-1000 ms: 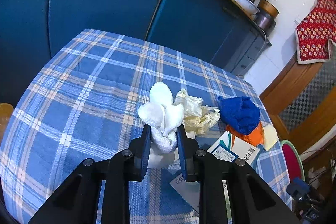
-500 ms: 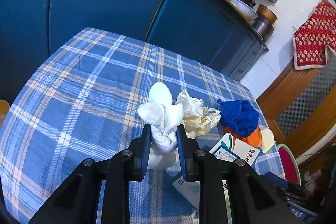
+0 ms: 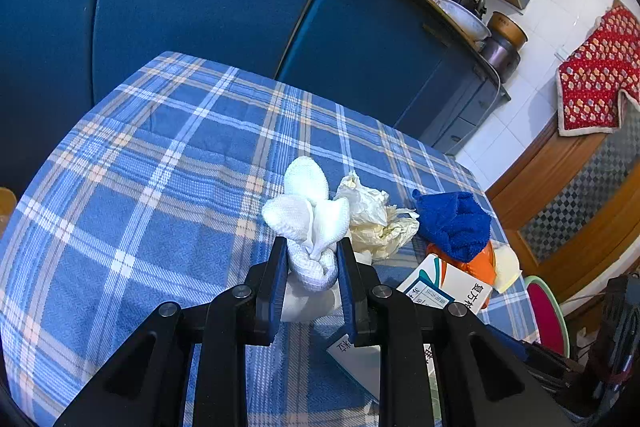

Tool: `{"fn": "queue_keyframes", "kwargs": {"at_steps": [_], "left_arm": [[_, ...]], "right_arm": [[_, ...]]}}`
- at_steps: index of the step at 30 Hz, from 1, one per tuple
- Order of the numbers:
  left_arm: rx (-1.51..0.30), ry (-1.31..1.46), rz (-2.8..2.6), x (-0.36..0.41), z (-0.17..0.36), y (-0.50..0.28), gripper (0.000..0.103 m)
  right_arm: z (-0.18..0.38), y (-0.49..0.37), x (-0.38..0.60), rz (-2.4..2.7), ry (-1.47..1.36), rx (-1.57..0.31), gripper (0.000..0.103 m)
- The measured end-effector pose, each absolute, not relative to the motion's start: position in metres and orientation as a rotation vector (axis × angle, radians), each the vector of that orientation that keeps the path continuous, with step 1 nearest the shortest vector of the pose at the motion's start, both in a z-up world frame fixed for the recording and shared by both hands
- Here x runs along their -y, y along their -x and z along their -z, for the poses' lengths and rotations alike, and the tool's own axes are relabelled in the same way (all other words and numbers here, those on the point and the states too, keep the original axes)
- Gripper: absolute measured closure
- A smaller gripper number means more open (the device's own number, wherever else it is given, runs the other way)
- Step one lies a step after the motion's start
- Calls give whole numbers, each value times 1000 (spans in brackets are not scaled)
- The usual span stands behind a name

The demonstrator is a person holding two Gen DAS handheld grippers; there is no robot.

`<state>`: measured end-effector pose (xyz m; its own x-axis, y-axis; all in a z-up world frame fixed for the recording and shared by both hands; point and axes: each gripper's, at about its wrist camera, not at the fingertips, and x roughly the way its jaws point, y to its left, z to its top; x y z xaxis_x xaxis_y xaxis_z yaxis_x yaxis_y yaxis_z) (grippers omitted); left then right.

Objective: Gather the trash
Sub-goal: 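Grasp the light blue plastic tube with the right gripper while the left holds the cloth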

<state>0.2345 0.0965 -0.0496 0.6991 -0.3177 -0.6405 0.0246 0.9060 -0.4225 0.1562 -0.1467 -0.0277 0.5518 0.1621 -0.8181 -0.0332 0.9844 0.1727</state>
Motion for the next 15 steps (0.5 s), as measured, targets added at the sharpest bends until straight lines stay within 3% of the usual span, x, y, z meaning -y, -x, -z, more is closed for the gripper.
{"fn": "queue_keyframes", "kwargs": {"at_steps": [5,15], "left_arm": [[-778,402,197,-97,50,-235,79],[-760,409,207,-96,47,-231,79]], "right_arm": [[27,-156,141,-159,-140,-969,82],[23,-146,153,-156,-191,-950,84]]}}
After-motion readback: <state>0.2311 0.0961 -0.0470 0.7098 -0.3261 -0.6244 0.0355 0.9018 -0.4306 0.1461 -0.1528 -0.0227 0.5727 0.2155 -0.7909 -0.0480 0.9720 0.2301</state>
